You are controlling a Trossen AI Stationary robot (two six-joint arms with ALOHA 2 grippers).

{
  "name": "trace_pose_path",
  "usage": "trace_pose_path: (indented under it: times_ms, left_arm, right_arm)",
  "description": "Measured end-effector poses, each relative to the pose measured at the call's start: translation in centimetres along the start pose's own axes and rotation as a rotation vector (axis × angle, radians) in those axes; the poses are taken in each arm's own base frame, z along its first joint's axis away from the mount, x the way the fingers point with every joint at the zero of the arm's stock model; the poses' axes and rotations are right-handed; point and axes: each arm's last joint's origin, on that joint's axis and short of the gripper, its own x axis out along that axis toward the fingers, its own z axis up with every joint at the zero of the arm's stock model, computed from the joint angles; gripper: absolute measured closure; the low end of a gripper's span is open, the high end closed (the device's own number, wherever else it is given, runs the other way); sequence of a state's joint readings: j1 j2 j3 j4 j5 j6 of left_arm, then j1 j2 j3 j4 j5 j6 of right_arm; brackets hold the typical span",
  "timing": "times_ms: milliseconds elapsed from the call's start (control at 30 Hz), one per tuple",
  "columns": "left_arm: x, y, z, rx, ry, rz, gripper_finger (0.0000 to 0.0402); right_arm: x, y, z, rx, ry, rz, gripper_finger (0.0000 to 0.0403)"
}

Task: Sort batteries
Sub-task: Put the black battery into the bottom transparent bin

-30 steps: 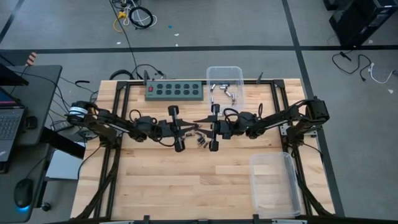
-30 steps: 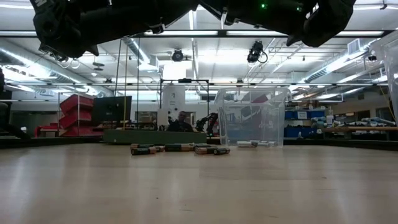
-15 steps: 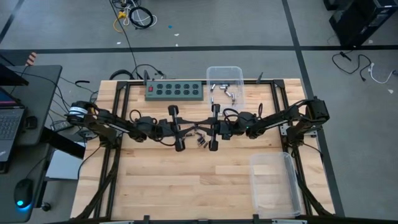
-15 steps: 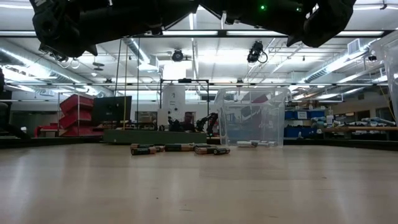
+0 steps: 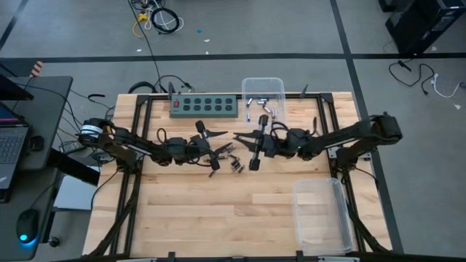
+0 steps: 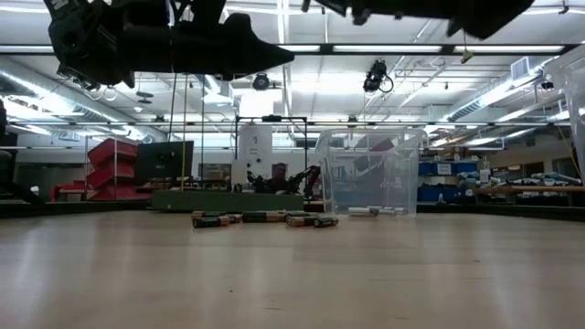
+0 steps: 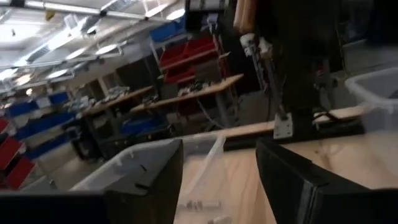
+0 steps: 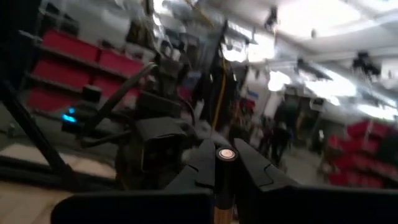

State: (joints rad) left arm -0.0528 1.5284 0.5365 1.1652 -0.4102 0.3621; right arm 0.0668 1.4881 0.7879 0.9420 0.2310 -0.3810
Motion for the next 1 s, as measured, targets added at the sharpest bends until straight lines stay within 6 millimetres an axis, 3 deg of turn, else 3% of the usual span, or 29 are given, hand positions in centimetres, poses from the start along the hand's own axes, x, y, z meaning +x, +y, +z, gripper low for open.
trace_pose_path:
  times_ms: [367,567,700,1000]
  left_arm:
    - [0.0,-0.1,-0.4,0.013,0.037,-0.006,0.0198]
    - [0.0,-0.1,-0.6,0.027,0.074,0.025,0.0198]
    - [-0.1,-0.1,-1.0,0.045,0.116,0.045,0.0198]
    - [-0.1,-0.1,-1.1,0.056,0.133,0.062,0.0198]
  right_arm:
    - [-4.7,-2.7,3.6,0.192,0.286,0.018,0.0382]
    - [-7.2,-3.2,3.5,0.284,0.475,0.072,0.0382]
    - [-9.1,-3.2,3.1,0.452,0.631,0.139,0.0382]
    - [-12.2,-1.4,2.1,0.754,1.012,0.318,0.038]
